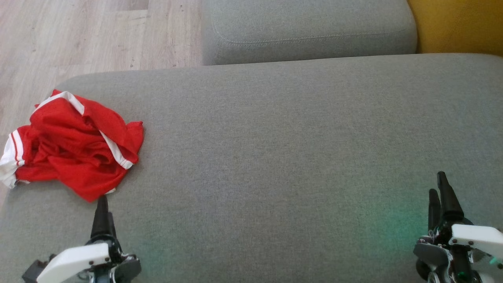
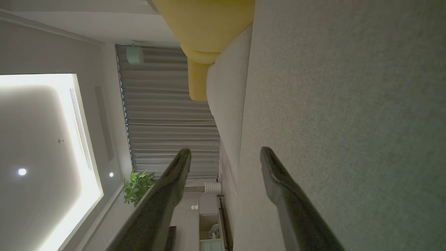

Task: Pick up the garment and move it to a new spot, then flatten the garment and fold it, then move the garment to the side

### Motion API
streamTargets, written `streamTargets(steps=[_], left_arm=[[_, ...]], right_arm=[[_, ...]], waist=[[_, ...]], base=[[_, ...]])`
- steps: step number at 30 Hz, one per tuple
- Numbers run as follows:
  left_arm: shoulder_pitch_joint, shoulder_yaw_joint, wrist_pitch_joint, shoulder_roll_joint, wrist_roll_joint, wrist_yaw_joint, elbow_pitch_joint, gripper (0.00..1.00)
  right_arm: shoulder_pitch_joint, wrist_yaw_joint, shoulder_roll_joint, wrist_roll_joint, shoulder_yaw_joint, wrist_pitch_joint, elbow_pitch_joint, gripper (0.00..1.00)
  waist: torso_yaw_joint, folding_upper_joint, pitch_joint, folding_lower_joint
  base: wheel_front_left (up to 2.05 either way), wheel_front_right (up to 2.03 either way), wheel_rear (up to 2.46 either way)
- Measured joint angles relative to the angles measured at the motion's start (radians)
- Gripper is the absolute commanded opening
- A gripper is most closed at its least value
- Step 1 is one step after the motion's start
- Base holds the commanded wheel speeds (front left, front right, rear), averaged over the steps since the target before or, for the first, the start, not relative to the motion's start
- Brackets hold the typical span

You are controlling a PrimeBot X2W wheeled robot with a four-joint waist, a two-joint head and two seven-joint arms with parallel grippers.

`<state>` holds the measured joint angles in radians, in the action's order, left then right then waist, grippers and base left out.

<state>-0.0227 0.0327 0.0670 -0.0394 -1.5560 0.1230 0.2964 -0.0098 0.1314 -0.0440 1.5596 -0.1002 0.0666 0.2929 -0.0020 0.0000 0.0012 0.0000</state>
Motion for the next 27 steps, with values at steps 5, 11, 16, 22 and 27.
streamTargets(steps=[5, 11, 16, 22, 27], left_arm=[[-0.003, 0.002, -0.017, 0.0, 0.085, 0.0, -0.028, 1.0], [-0.004, 0.001, -0.034, 0.0, 0.186, 0.0, -0.06, 1.0], [-0.005, -0.014, -0.046, 0.0, 0.278, -0.007, -0.077, 1.0], [-0.012, -0.044, -0.062, 0.0, 0.401, -0.01, -0.086, 1.0], [-0.013, -0.068, -0.079, 0.0, 0.481, -0.01, -0.092, 1.0]], right_arm=[[0.0, 0.0, -0.007, -0.083, 0.008, -0.016, -0.017, 1.0], [0.0, 0.0, -0.007, -0.195, 0.008, -0.032, -0.053, 1.0], [0.001, 0.0, -0.007, -0.277, 0.023, -0.049, -0.067, 1.0], [0.001, 0.0, -0.008, -0.367, 0.034, -0.065, -0.077, 1.0], [0.002, 0.0, -0.016, -0.447, 0.049, -0.08, -0.091, 1.0]], waist=[[-0.001, 0.0, 0.0, 0.0], [-0.001, 0.0, 0.0, 0.0], [-0.001, 0.0, 0.0, 0.0], [-0.001, 0.0, 0.0, 0.0], [-0.001, 0.0, -0.001, 0.0]], base=[[0.0, 0.0, 0.0], [0.0, 0.0, 0.0], [0.0, 0.0, 0.0], [0.0, 0.0, 0.0], [0.0, 0.0, 0.0]])
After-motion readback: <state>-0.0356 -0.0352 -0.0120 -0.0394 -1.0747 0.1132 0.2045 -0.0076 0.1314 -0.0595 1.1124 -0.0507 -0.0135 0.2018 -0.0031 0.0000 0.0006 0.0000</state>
